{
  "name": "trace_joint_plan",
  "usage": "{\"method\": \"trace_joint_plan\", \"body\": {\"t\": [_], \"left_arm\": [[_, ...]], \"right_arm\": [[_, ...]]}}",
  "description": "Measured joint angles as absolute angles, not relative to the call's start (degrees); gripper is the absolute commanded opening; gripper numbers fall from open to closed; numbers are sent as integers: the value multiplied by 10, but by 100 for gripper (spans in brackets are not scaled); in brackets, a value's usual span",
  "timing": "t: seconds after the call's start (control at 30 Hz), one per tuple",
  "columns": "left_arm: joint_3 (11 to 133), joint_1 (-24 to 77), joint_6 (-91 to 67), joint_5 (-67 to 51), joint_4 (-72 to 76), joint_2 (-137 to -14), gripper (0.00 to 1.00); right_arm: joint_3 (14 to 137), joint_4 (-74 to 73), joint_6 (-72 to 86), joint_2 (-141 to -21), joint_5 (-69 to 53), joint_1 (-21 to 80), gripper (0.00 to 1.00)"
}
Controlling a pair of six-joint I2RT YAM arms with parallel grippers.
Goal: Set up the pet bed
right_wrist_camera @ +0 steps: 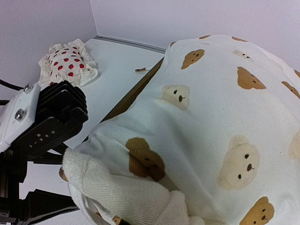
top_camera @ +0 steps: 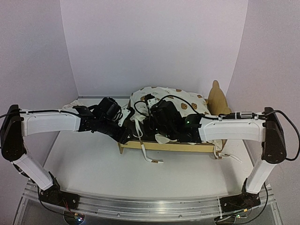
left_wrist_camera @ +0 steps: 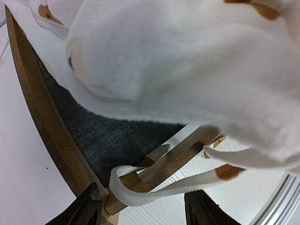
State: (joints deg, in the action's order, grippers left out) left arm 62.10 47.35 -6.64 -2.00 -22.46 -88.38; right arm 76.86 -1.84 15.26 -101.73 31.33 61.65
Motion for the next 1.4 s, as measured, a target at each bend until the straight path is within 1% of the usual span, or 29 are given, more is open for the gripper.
{"method": "trace_joint_plan", "body": {"t": [0.07, 0.27, 0.47, 0.5, 0.53, 0.7, 0.83, 0.97, 1.1, 1.4], "left_arm": [[627, 474, -56, -20, -230, -884, 56], [655, 476, -30, -16, -231, -884, 39], [663, 476, -20, -14, -229, -888, 36], [663, 476, -19, -14, -227, -890, 36], [663, 476, -17, -14, -226, -893, 39], [663, 477, -18, -15, -233, -904, 54], [662, 489, -33, -16, -242, -888, 60], [656, 515, -44, -13, -251, -838, 61], [652, 540, -46, -13, -255, -795, 58], [648, 561, -45, 0, -267, -812, 55]], "right_arm": [[769, -19, 153, -1017, 313, 616, 0], [769, -19, 153, -1017, 313, 616, 0], [769, -24, 153, -1017, 313, 616, 0], [769, -24, 153, -1017, 313, 616, 0], [769, -24, 153, -1017, 313, 616, 0], [770, -28, 153, -1017, 313, 616, 0], [779, -39, 150, -1017, 313, 616, 0], [804, -59, 148, -1017, 312, 612, 0], [834, -75, 148, -1018, 308, 600, 0], [866, -104, 148, -1032, 299, 587, 0]]}}
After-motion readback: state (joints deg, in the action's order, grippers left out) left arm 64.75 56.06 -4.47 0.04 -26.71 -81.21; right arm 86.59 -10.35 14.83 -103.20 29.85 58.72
